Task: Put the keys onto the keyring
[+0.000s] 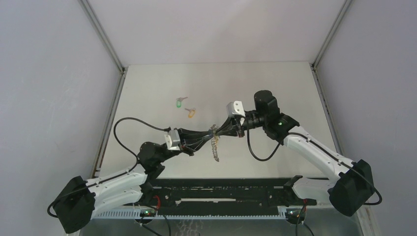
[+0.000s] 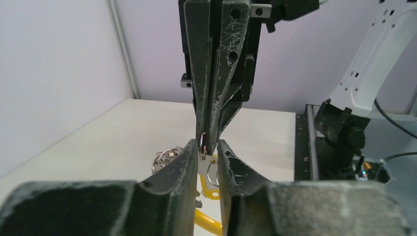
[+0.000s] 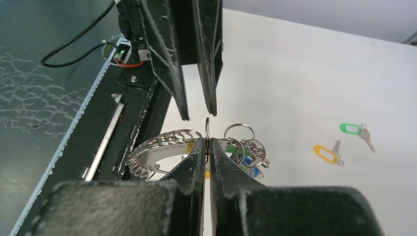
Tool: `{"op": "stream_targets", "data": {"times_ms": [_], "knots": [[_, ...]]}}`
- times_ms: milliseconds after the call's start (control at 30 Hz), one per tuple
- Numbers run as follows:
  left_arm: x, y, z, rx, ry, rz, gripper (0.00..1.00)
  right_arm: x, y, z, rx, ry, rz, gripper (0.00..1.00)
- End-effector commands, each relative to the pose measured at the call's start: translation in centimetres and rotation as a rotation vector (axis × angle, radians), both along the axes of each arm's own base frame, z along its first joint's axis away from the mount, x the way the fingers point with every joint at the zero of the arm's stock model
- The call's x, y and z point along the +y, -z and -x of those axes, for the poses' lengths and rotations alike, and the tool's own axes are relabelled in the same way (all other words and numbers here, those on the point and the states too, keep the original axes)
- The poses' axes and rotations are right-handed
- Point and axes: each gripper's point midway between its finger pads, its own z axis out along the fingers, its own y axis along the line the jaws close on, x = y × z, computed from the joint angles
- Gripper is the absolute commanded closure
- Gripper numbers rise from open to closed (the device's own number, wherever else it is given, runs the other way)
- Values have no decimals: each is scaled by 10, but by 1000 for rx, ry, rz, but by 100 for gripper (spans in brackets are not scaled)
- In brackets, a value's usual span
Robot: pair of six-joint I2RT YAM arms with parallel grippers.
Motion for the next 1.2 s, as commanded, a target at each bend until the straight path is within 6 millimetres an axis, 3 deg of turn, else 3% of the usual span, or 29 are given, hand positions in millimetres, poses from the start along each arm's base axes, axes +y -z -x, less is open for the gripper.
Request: {"op": "stream_targets", "data": {"times_ms": [0,133,367,667,867,1167], "knots": [[4,-8,-1,-33,-36,-39,70,-6,-21,-7,-118,62,33,100],[4,-2,-1,-26,-41,-124,61,-10,-17,-11,-162,118,116,100],[1,-7,-5,-44,-48,-176,57,-10,-4,-12,-252,167,313,100],[-3,-4,-4,-75,-28,-199,60,-7,2,-12,-343,183,479,100],[-6,-6,0,-95,-2,-188,67,-5,4,-10,-367,179,501,100],[-13,-3,1,-99,35,-191,68,1,3,-5,-369,154,497,100]]}}
